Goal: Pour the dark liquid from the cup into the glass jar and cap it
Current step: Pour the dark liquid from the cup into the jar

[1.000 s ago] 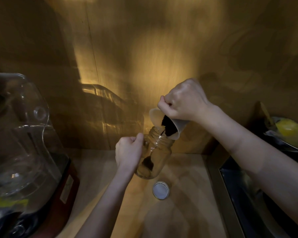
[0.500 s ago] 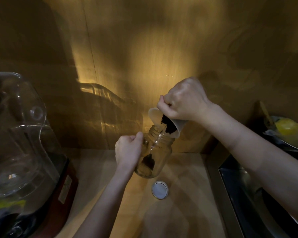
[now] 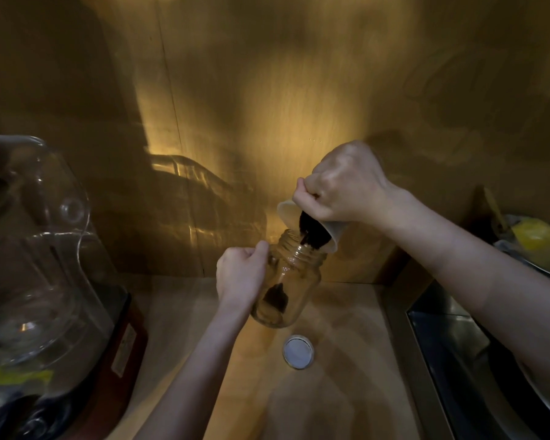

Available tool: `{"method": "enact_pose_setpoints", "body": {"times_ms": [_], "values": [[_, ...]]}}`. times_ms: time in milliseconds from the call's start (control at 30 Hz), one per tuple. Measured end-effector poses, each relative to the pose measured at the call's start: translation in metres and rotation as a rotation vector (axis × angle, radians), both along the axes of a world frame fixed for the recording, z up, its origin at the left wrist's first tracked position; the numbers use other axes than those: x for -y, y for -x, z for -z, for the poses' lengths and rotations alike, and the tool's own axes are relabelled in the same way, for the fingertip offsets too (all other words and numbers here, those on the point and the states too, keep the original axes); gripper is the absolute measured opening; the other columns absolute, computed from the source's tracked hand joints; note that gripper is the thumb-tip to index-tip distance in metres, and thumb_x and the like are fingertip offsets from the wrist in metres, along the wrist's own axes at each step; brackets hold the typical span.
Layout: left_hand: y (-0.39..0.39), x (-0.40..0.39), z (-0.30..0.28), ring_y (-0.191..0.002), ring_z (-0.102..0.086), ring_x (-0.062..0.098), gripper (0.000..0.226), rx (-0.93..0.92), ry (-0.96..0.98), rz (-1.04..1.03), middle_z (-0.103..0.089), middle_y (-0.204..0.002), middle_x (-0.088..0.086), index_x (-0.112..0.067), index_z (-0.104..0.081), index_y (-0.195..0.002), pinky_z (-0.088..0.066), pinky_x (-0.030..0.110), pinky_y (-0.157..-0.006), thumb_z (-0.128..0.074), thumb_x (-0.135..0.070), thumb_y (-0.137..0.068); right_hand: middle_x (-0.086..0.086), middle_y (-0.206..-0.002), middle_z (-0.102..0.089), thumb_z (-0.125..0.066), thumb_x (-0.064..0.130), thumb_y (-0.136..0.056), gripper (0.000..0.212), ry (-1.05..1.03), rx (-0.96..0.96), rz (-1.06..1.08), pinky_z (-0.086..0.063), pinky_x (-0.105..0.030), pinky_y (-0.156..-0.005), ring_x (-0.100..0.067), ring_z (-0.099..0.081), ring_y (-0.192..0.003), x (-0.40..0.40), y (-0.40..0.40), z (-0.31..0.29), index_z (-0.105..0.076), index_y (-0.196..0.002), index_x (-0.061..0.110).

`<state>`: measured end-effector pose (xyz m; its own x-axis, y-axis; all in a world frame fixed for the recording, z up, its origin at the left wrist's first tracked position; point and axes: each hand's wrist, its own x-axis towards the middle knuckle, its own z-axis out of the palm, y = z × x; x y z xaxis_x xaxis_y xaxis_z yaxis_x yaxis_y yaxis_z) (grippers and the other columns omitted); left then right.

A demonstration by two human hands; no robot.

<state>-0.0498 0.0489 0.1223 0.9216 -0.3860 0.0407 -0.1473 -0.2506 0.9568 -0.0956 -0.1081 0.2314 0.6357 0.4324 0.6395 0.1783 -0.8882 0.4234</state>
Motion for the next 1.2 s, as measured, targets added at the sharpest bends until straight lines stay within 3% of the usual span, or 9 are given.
{"method": "enact_pose_setpoints", "body": {"times_ms": [433,1200], "values": [[-0.001,0.001,0.002,-0.054,-0.04,0.025,0.037,-0.029,0.021,-0.003,-0.04,-0.053,0.011,-0.009,-0.05,-0.049,-0.037,0.036,-0.058,-0.051,-0.028,-0.081,-0.002,-0.027,-0.04,-0.05,0.014,-0.079,0.049,-0.013,0.019,-0.026,-0.024,-0.016,-0.038,-0.02,-0.037,-0.023,0.0,0.0,-0.002,-0.049,-0.031,0.008],[-0.001,0.001,-0.005,-0.049,-0.035,0.018,0.043,-0.068,0.043,-0.014,-0.035,-0.046,0.002,-0.014,-0.041,-0.042,-0.035,0.033,-0.058,-0.051,-0.027,-0.081,-0.001,-0.026,-0.038,-0.051,0.013,-0.079,0.049,0.004,0.039,-0.056,-0.024,-0.016,-0.039,-0.02,-0.035,-0.023,-0.004,0.001,-0.009,-0.047,-0.03,0.009]]}}
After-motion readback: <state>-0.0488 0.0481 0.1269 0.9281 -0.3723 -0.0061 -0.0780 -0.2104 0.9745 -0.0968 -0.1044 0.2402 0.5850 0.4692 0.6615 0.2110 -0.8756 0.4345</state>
